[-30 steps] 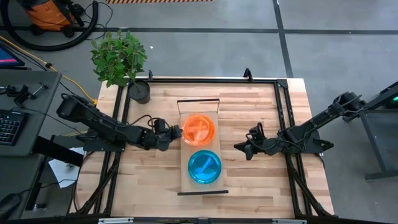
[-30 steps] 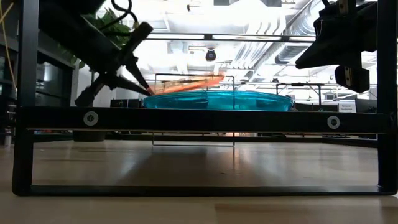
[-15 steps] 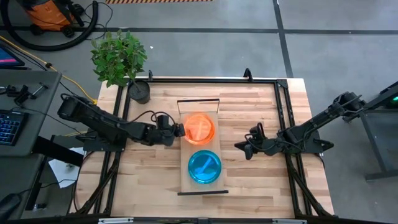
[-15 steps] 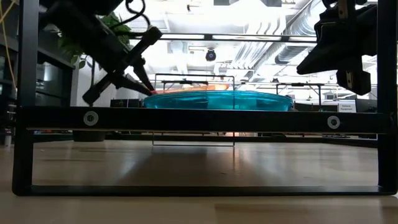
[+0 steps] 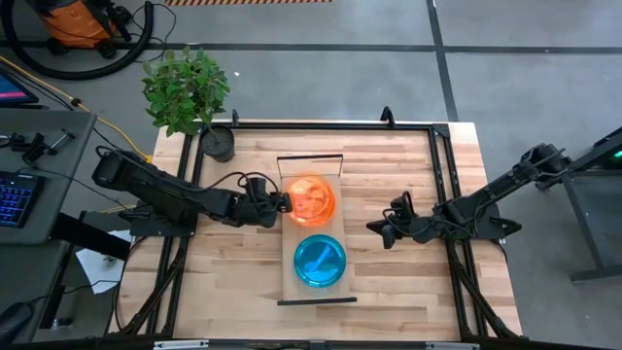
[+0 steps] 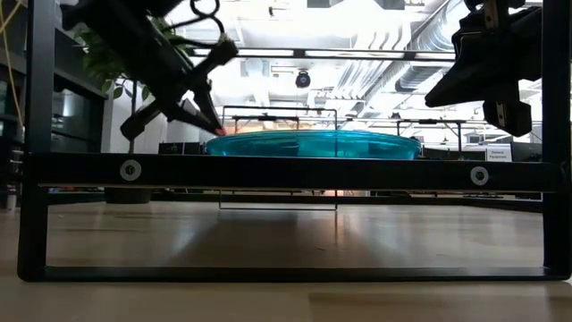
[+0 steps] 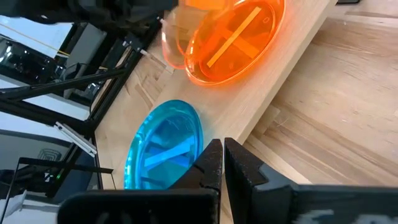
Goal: Place and stack plates onto a shelf
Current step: Stack the orange plate on the orange transparent plate, then return to home position
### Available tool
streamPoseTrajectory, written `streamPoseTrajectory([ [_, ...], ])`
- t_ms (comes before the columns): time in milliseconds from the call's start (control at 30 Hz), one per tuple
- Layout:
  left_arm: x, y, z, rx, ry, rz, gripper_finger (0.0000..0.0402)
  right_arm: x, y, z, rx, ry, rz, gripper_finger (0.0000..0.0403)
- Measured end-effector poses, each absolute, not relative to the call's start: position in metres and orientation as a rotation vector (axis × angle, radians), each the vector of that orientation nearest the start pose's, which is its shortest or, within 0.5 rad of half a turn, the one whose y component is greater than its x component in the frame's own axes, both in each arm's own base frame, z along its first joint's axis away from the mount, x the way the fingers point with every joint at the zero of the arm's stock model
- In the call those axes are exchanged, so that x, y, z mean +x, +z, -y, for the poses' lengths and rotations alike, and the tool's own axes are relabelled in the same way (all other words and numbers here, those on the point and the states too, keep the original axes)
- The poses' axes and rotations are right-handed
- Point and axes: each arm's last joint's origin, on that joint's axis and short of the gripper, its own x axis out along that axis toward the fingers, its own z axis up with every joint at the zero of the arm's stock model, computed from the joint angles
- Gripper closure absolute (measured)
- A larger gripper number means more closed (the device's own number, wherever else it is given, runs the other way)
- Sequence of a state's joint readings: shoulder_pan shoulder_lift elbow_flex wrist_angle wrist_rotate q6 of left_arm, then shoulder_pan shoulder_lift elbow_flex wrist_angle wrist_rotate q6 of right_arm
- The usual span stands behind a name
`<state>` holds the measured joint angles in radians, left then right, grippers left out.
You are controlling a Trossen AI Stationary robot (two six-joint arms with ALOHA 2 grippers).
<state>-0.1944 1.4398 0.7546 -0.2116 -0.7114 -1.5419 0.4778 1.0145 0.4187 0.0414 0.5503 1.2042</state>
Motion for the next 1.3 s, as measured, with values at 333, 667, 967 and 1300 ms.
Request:
streamPoseTrajectory([
  [333,0.284,0.162,0.041,-1.114,0.936,-0.269,0.0401,0.181,0.191,-0.077,0.918,-0.345,-0.367,0.0402],
  [667,0.286,0.163,0.039,-1.049,0.915,-0.291,0.0400,0.181,0.191,-0.077,0.916,-0.345,-0.368,0.0402],
  [967,0.285,0.163,0.038,-1.002,0.904,-0.317,0.0340,0.181,0.191,-0.076,0.915,-0.345,-0.369,0.0402],
  [1300,0.282,0.165,0.038,-0.978,0.905,-0.350,0.0260,0.181,0.191,-0.077,0.916,-0.341,-0.372,0.0402],
])
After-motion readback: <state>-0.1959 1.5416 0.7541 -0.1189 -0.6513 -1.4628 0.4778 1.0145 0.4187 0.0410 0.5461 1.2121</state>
